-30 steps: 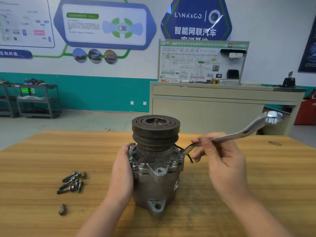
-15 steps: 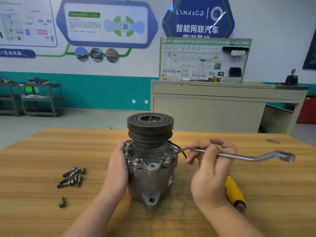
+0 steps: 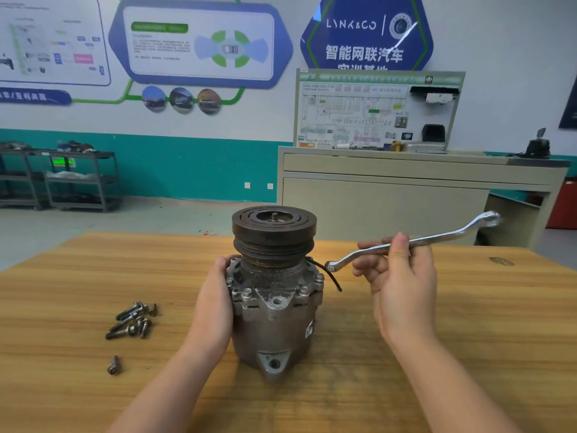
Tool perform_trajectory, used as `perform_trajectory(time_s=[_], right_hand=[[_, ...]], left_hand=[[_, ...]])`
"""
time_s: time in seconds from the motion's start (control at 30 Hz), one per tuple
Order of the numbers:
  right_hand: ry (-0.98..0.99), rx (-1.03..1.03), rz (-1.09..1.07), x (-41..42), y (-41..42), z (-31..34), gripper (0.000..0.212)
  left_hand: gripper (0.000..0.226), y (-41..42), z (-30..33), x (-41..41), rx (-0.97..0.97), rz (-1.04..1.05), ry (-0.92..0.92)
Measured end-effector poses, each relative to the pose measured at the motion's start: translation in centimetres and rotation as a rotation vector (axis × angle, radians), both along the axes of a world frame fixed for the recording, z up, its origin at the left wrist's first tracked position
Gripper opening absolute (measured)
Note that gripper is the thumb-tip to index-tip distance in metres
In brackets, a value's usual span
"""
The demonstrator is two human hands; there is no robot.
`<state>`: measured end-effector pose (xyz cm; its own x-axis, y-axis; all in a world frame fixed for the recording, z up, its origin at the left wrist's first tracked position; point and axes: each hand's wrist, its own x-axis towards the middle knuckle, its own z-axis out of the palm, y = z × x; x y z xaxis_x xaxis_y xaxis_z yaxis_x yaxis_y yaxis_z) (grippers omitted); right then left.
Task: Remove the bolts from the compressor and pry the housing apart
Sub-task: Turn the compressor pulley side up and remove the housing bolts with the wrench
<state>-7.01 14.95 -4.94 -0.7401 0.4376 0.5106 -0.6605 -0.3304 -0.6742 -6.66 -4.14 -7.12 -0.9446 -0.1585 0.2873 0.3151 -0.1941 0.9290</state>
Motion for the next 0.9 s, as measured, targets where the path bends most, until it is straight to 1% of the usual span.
perform_trajectory(time_s=[0.07,0.17,0.3,0.4,0.47,0.53,0.57,0.6,0.63,0.7,0.77,0.8,0.83,0.9], right_hand=[[0.065,0.12,-0.077,0.5,-0.5,-0.2,0.02],[0.152,0.313,-0.138,1.3,-1.3,-0.6,0.019],[0.341,0.528,-0.227,1.7,-1.5,-1.1,0.02],[0.539,0.798,-0.306,1.9,-1.6,-1.7,0.019],[0.616,0.963,-0.324,2.2,-2.1,-2.2,0.023],[0.662,1.047,-0.339,2.2,-2.5,-2.6,0.031],[0.675,1.045,-0.364,2.1,-2.6,-2.7,0.03],[0.676,1.008,-0.397,2.0,-2.7,-2.8,0.026],[0.654,0.928,-0.424,1.9,-2.8,-2.8,0.024],[0.518,0.639,-0.397,1.9,-3.0,-2.7,0.027],[0.307,0.285,-0.275,1.7,-3.3,-2.3,0.026],[0.185,0.144,-0.221,1.4,-3.3,-1.9,0.026],[0.058,0.038,-0.155,0.9,-3.0,-1.5,0.027],[-0.149,-0.127,0.061,-0.3,-1.8,-0.7,0.029]], left_hand=[[0.072,0.1,0.2,0.2,-0.017,0.002,0.005],[0.071,0.0,0.2,0.2,-0.026,0.01,-0.006],[0.071,0.0,0.2,0.3,-0.019,0.007,-0.001],[0.07,-0.1,0.1,0.1,-0.035,0.014,0.005],[0.067,-0.2,-0.1,0.0,-0.043,0.009,0.005],[0.067,-0.3,-0.2,0.0,-0.048,0.011,0.009],[0.068,-0.3,-0.1,0.0,-0.044,0.015,0.013],[0.069,-0.2,0.0,0.1,-0.035,0.017,0.017],[0.071,-0.1,0.2,0.2,-0.027,0.02,0.019],[0.073,0.0,0.4,0.4,-0.032,0.023,0.019],[0.073,0.0,0.5,0.4,-0.042,0.027,0.016],[0.073,0.0,0.4,0.4,-0.045,0.034,0.014],[0.073,0.0,0.4,0.4,-0.047,0.038,0.013],[0.073,0.0,0.4,0.4,-0.05,0.033,0.015]])
